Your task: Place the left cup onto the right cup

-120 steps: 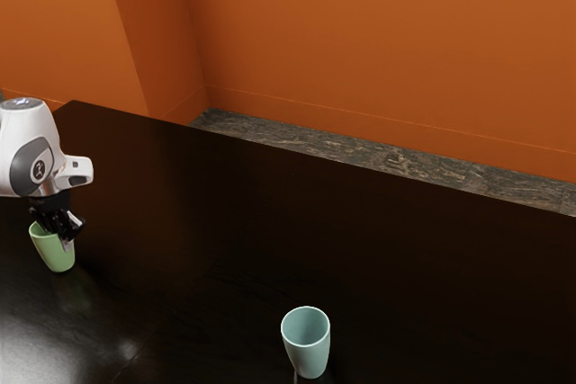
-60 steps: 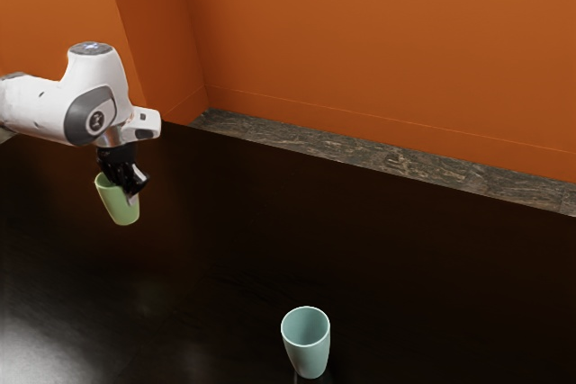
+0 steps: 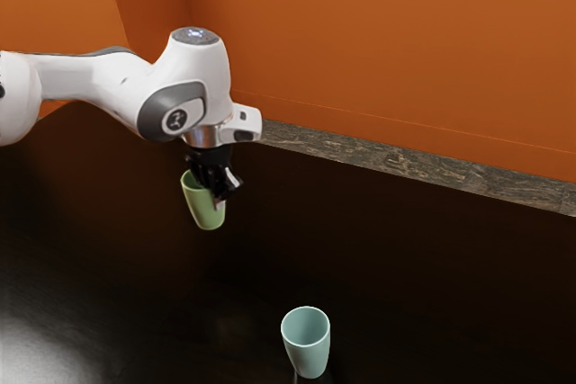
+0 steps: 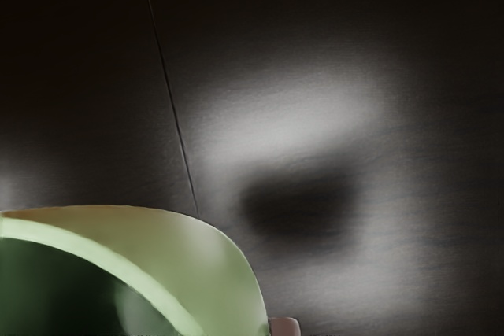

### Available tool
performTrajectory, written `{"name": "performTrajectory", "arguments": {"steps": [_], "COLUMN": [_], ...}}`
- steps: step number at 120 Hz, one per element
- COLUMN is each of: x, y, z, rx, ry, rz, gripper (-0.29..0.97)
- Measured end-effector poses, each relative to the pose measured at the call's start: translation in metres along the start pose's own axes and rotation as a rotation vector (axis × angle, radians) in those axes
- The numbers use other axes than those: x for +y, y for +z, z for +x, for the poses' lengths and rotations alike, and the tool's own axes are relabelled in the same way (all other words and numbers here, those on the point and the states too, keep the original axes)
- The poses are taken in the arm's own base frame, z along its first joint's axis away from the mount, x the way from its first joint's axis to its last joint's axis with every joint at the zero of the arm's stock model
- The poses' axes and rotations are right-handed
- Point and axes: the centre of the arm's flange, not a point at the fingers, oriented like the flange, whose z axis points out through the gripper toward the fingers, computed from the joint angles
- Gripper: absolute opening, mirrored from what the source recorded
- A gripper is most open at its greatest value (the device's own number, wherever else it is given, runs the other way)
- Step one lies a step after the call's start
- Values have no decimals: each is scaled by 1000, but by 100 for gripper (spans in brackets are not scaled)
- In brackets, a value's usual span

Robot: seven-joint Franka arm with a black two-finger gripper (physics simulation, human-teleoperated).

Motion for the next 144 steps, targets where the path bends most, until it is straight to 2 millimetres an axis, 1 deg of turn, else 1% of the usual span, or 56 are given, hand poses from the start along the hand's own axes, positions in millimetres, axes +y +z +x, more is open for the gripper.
{"name": "performTrajectory", "arguments": {"steps": [19, 34, 52, 71, 84, 95, 106, 119, 125, 132, 144], "x": [64, 107, 148, 183, 212, 237, 256, 274, 281, 282, 278], "y": [-10, -15, -18, -29, -38, -41, -44, -46, -47, -47, -45], "z": [1, -4, -11, -15, -23, -32, -41, -51, -52, -49, -41], "rx": [-1, -7, -14, -5, -3, -8, -13, -20, -23, -25, -25], "ry": [13, -1, -36, -84, -105, -121, -147, -184, -203, -230, -280], "rz": [12, 15, 16, 8, 6, 9, 14, 21, 18, 16, 20], "gripper": [-10, -10, -10, -10, -10, -10, -10, -10, -10, -10, -10]}}
